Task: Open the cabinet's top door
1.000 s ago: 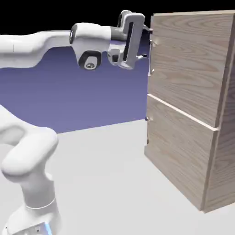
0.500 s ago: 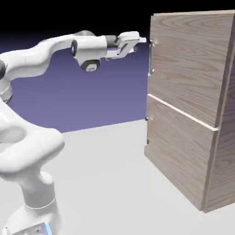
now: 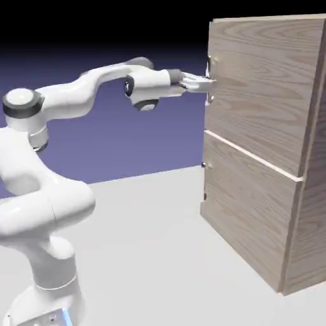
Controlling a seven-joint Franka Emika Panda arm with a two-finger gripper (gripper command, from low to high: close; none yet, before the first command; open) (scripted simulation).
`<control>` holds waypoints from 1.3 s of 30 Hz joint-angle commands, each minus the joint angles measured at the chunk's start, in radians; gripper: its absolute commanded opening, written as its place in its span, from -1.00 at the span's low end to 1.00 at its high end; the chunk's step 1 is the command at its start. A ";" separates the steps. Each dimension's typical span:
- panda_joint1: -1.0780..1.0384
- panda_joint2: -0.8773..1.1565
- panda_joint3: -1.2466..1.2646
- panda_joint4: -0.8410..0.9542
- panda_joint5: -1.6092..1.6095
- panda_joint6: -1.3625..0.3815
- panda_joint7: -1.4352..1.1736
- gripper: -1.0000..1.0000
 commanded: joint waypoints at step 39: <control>0.351 -0.365 -1.097 -0.943 -0.367 -1.459 -0.363 -1.00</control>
